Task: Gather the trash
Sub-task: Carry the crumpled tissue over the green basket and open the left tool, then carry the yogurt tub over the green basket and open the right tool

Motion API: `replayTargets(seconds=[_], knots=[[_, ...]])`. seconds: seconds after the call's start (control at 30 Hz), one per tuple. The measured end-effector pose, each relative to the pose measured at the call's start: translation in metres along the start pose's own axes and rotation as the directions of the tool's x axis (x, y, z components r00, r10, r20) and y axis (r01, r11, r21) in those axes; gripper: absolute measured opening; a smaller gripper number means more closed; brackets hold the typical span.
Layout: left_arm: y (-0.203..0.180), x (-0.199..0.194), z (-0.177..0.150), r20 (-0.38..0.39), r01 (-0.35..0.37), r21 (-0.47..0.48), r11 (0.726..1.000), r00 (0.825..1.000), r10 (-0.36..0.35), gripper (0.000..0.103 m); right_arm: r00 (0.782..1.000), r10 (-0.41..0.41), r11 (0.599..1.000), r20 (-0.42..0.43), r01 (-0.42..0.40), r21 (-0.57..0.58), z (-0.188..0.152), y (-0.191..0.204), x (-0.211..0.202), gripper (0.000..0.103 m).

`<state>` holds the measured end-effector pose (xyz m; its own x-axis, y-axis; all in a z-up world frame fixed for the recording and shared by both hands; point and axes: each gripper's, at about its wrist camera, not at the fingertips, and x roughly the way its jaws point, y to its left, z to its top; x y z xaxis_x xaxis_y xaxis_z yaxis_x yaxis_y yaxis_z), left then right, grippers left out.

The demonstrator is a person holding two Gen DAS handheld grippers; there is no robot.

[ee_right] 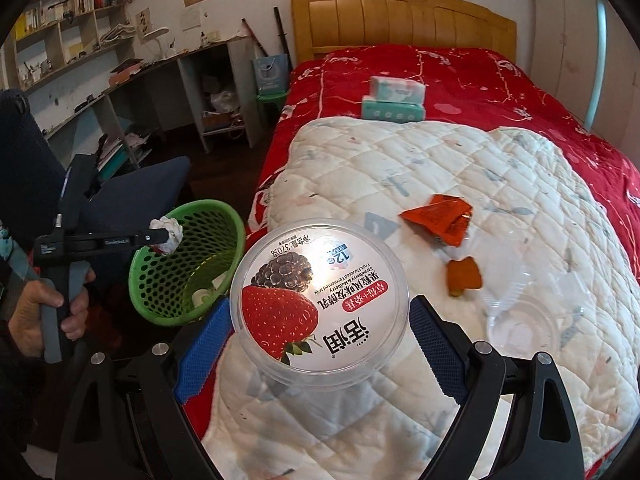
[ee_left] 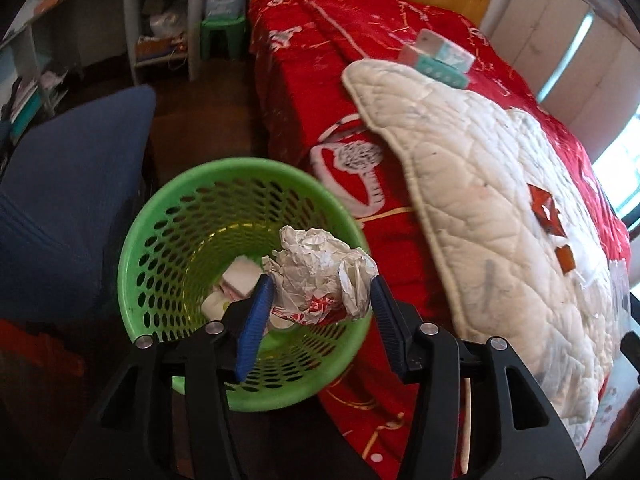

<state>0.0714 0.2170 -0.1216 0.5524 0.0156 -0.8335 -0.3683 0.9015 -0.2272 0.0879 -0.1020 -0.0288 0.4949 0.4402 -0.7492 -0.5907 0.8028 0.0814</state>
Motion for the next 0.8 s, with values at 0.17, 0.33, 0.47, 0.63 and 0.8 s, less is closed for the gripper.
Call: replayTargets(seconds=[0.17,0.33,0.47,0.63,0.8], knots=[[0.013,0.011,-0.002,-0.023,0.025,-0.035,0.999,0.999,-0.026,0.064,1.000,0.014,1.000,-0.016,-0.014,-0.021,0.004,0.012,0.010,0.086],[0.021,0.007,-0.004,-0.013,0.034,-0.058,0.998,0.999,-0.034,0.064,0.999,0.032,0.999,-0.030,-0.033,-0.039,0.008,0.025,0.020,0.086],[0.029,-0.007,-0.006,0.010,0.028,-0.067,0.997,1.000,-0.028,0.064,0.997,0.059,0.997,-0.041,-0.062,-0.056,0.014,0.036,0.030,0.086],[0.042,-0.026,-0.012,0.038,0.014,-0.080,0.997,0.999,-0.011,0.064,0.993,0.097,0.991,-0.060,-0.102,-0.083,0.022,0.057,0.042,0.086],[0.061,-0.045,-0.021,0.060,0.001,-0.117,0.993,0.998,0.006,0.064,0.988,0.129,0.984,-0.079,-0.138,-0.112,0.033,0.081,0.060,0.086]])
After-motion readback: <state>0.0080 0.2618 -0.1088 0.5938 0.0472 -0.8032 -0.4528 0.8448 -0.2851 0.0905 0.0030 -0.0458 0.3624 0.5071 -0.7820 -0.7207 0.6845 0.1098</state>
